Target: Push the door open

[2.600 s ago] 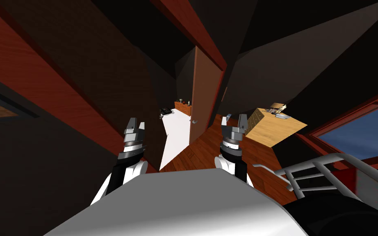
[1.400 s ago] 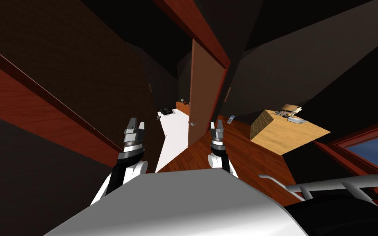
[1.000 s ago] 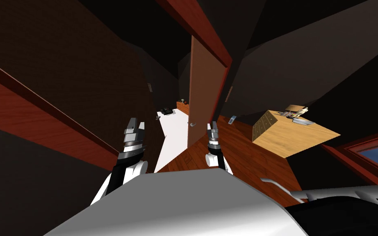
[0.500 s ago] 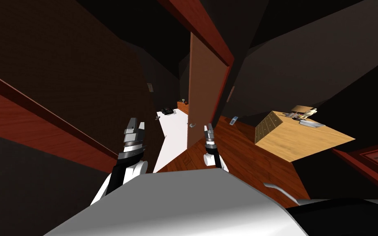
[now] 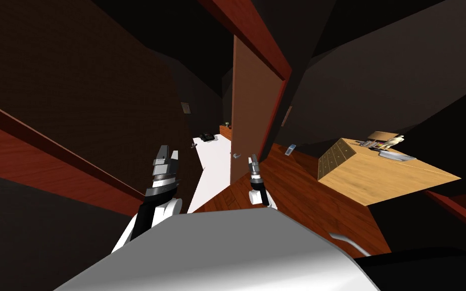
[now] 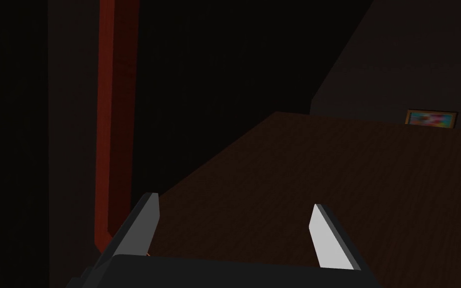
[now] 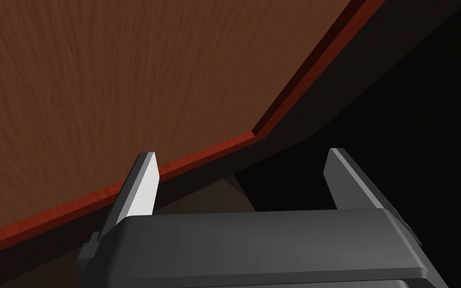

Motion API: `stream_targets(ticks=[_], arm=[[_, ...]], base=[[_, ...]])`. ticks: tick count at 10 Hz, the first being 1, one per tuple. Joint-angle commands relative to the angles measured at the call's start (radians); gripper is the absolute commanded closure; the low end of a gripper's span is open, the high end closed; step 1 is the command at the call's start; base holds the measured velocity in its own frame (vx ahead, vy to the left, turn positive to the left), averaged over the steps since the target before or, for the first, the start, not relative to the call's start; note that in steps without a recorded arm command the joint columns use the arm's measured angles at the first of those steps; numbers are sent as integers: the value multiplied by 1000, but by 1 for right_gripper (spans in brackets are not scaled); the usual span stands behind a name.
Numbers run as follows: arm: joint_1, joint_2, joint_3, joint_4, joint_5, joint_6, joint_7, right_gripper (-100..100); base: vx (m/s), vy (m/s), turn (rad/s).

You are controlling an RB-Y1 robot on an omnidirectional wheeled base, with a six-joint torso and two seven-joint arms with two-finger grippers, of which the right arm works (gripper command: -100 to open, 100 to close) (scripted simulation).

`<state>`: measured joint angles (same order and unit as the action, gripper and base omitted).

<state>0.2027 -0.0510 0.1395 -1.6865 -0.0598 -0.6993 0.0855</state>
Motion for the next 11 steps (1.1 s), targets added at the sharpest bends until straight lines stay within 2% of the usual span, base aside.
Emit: stream_targets(ticks=[1, 3, 4, 5, 6, 7, 8, 9, 10, 11], arm=[[-7, 2, 6, 33, 3, -3, -2, -100], [-45, 4, 20, 114, 11, -13, -13, -100], [-45, 4, 20, 137, 11, -13, -13, -100], [-65, 5, 27, 161, 15, -19, -19, -100], [-65, 5, 27, 189, 15, -19, -19, -100], [-84, 7, 33, 222, 18, -24, -24, -100], [-84, 7, 33, 241, 18, -24, -24, -100], [-103, 9, 40, 281, 22, -29, -30, -100], [-103, 9, 40, 293, 22, -29, -30, -100], [-123, 11, 47, 336, 26, -35, -36, -100]], base=[[36, -60, 30], [57, -71, 66], [44, -77, 36], [39, -65, 44], [42, -51, 30], [46, -59, 54], [41, -52, 32], [43, -70, 44], [35, -57, 31], [46, -62, 55]])
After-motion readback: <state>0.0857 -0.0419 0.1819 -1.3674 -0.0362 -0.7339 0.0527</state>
